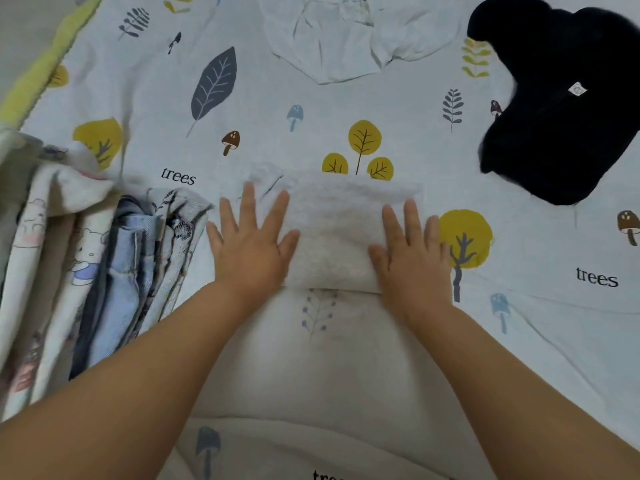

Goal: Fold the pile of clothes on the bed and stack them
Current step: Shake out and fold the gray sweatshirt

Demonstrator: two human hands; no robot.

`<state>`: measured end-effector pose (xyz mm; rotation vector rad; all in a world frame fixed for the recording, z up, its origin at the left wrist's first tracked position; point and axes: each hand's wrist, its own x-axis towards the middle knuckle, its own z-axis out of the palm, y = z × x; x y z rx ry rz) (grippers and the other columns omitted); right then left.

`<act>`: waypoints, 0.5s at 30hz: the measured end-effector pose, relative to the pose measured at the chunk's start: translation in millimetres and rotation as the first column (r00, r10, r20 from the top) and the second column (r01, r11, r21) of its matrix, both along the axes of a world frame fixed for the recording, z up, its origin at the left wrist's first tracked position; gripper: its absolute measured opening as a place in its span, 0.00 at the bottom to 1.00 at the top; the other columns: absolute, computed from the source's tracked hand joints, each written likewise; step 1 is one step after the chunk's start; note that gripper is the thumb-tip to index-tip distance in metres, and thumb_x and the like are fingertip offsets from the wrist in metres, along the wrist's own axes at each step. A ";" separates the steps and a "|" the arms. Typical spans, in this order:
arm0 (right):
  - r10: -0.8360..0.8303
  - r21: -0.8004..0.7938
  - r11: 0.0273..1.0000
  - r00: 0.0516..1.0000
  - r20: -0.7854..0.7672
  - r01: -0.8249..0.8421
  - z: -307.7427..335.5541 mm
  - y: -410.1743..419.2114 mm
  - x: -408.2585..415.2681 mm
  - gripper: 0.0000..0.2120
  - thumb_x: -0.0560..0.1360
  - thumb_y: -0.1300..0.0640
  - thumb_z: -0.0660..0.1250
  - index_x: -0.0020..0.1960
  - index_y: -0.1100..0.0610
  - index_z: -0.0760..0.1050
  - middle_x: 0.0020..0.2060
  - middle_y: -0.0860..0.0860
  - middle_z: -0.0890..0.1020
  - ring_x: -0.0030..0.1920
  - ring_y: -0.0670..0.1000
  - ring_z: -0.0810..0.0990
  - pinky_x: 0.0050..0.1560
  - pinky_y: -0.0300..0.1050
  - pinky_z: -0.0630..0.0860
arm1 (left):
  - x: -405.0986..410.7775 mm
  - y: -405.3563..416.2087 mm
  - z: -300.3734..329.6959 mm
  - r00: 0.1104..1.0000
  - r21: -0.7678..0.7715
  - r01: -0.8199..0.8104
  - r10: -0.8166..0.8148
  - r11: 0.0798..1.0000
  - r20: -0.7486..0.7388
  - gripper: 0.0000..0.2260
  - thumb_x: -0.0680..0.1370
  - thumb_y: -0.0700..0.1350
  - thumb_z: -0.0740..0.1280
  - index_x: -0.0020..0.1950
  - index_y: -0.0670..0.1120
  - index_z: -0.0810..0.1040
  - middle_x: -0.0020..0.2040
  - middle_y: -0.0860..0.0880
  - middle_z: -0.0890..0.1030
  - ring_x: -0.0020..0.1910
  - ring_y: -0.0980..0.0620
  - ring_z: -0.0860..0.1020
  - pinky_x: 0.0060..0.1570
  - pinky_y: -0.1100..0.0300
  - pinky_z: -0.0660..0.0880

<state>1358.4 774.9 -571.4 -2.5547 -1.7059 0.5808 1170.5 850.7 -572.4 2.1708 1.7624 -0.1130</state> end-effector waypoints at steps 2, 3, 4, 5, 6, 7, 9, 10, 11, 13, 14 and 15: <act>-0.090 0.039 0.995 0.994 -0.065 0.093 0.8 0.2 4.4 0.29 0.80 0.45 0.50 0.77 0.48 0.43 0.77 0.53 0.43 0.76 0.57 0.44 0.74 0.53 0.49 | -1.6 2.7 1.7 0.994 -0.004 -0.083 0.083 0.997 0.068 0.25 0.80 0.58 0.49 0.76 0.60 0.45 0.77 0.44 0.42 0.75 0.37 0.42 0.71 0.41 0.44; -0.154 0.057 0.985 0.980 -0.124 0.162 2.3 1.5 5.1 0.30 0.80 0.46 0.53 0.77 0.51 0.45 0.76 0.56 0.47 0.75 0.57 0.48 0.74 0.53 0.52 | 0.1 3.1 3.6 0.987 0.004 -0.122 0.121 0.993 0.102 0.26 0.80 0.57 0.51 0.76 0.59 0.45 0.77 0.41 0.44 0.74 0.36 0.45 0.71 0.42 0.47; -0.211 0.080 0.970 0.960 -0.186 0.229 3.8 3.1 5.3 0.31 0.79 0.47 0.56 0.77 0.53 0.47 0.75 0.59 0.54 0.74 0.58 0.53 0.72 0.53 0.56 | 2.5 3.1 6.0 0.979 0.015 -0.158 0.155 0.987 0.129 0.27 0.80 0.57 0.53 0.76 0.58 0.45 0.76 0.38 0.46 0.74 0.36 0.48 0.70 0.42 0.51; -0.249 0.110 0.953 0.936 -0.248 0.282 5.7 5.6 5.2 0.31 0.78 0.48 0.59 0.76 0.57 0.51 0.71 0.61 0.62 0.71 0.60 0.60 0.69 0.55 0.61 | 5.0 3.5 8.8 0.971 0.025 -0.193 0.187 0.981 0.150 0.29 0.80 0.56 0.55 0.76 0.57 0.45 0.75 0.37 0.48 0.72 0.35 0.52 0.68 0.42 0.55; -0.272 0.145 0.933 0.909 -0.314 0.329 8.2 8.9 4.8 0.29 0.77 0.51 0.61 0.73 0.59 0.56 0.65 0.61 0.70 0.66 0.60 0.67 0.64 0.56 0.67 | 7.6 4.2 12.4 0.963 0.025 -0.221 0.214 0.975 0.165 0.30 0.79 0.56 0.57 0.77 0.56 0.45 0.74 0.36 0.51 0.70 0.34 0.56 0.66 0.42 0.59; -0.291 0.174 0.909 0.875 -0.386 0.379 11.2 12.9 4.5 0.27 0.75 0.54 0.63 0.70 0.60 0.59 0.59 0.58 0.74 0.60 0.59 0.72 0.58 0.55 0.71 | 9.8 6.0 16.1 0.953 0.011 -0.248 0.242 0.969 0.183 0.33 0.78 0.56 0.60 0.76 0.57 0.45 0.72 0.35 0.54 0.67 0.34 0.60 0.63 0.43 0.63; -0.333 0.173 0.862 0.790 -0.514 0.476 16.6 19.8 4.5 0.26 0.74 0.57 0.64 0.69 0.59 0.61 0.53 0.51 0.74 0.52 0.54 0.73 0.50 0.47 0.71 | 10.8 11.5 22.8 0.925 -0.056 -0.294 0.298 0.954 0.234 0.39 0.74 0.56 0.66 0.76 0.58 0.43 0.68 0.35 0.60 0.61 0.35 0.68 0.56 0.47 0.68; -0.357 0.146 0.848 0.752 -0.553 0.510 18.5 22.2 5.5 0.27 0.74 0.57 0.65 0.69 0.58 0.60 0.51 0.49 0.72 0.50 0.52 0.72 0.47 0.45 0.69 | 9.2 14.6 25.1 0.912 -0.096 -0.303 0.318 0.948 0.258 0.42 0.73 0.55 0.68 0.76 0.58 0.41 0.66 0.35 0.64 0.58 0.36 0.71 0.52 0.51 0.68; -0.378 0.114 0.841 0.725 -0.576 0.529 19.5 23.4 6.7 0.27 0.74 0.57 0.66 0.69 0.58 0.60 0.50 0.49 0.71 0.48 0.51 0.71 0.46 0.44 0.68 | 6.4 17.2 26.7 0.901 -0.139 -0.302 0.330 0.943 0.282 0.44 0.72 0.54 0.70 0.76 0.58 0.41 0.64 0.36 0.68 0.56 0.37 0.73 0.49 0.54 0.67; -0.398 0.058 0.843 0.694 -0.600 0.535 21.1 22.9 8.8 0.26 0.73 0.57 0.67 0.67 0.59 0.62 0.48 0.49 0.70 0.47 0.50 0.71 0.45 0.45 0.68 | 1.3 20.3 31.8 0.855 -0.244 -0.283 0.360 0.927 0.374 0.42 0.71 0.50 0.72 0.76 0.56 0.47 0.61 0.43 0.74 0.57 0.41 0.74 0.50 0.57 0.69; -0.406 0.042 0.841 0.679 -0.612 0.540 23.3 21.8 9.4 0.25 0.72 0.57 0.68 0.66 0.60 0.63 0.47 0.49 0.71 0.46 0.51 0.71 0.44 0.45 0.68 | -1.4 20.6 34.7 0.820 -0.296 -0.275 0.384 0.915 0.425 0.39 0.70 0.49 0.72 0.75 0.54 0.54 0.58 0.48 0.75 0.57 0.43 0.75 0.52 0.56 0.70; -0.410 0.035 0.837 0.667 -0.622 0.546 26.2 20.4 9.9 0.23 0.72 0.58 0.68 0.63 0.59 0.65 0.46 0.49 0.72 0.46 0.51 0.72 0.44 0.46 0.68 | -3.6 19.7 38.2 0.788 -0.340 -0.272 0.411 0.900 0.458 0.35 0.70 0.47 0.73 0.73 0.53 0.59 0.54 0.53 0.76 0.55 0.47 0.75 0.51 0.56 0.71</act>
